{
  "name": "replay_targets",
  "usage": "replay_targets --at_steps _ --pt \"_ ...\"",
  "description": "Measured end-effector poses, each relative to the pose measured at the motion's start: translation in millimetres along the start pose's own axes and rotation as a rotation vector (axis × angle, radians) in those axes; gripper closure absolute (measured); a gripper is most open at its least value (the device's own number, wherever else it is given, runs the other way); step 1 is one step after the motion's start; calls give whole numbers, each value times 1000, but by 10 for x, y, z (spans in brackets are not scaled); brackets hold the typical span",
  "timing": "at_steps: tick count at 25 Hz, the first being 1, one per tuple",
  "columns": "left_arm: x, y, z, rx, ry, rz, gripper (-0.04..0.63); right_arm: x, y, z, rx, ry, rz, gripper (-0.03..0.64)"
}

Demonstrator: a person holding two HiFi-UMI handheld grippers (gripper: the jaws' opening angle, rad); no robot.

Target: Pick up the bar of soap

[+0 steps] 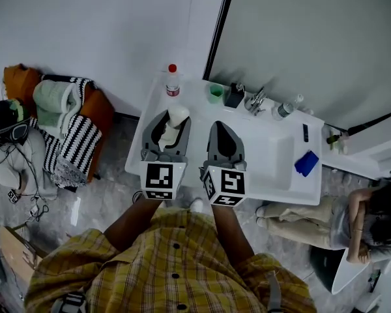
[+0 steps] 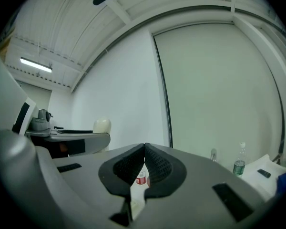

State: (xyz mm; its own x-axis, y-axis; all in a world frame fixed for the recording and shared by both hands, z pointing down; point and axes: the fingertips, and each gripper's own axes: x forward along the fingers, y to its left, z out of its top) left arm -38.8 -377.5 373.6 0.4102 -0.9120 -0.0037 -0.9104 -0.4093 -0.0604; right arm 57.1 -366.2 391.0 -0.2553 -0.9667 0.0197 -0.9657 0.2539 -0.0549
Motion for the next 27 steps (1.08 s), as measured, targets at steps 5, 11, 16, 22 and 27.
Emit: replay_targets --at_steps 5,11,16,22,27 --pt "-8 24 -20 -1 1 0 405 -1 21 12 -8 -5 0 597" --pt "-13 -12 -18 13 0 -2 405 -22 8 33 -10 -10 -3 597" --pt "0 -4 -26 13 0 -3 405 -20 -1 42 -13 -15 -7 597" --pt "-3 13 -13 13 1 -2 405 -19 -10 54 -13 -12 -14 597" --pt "-27 47 -10 15 -4 1 407 -14 35 50 -19 -15 -11 597"
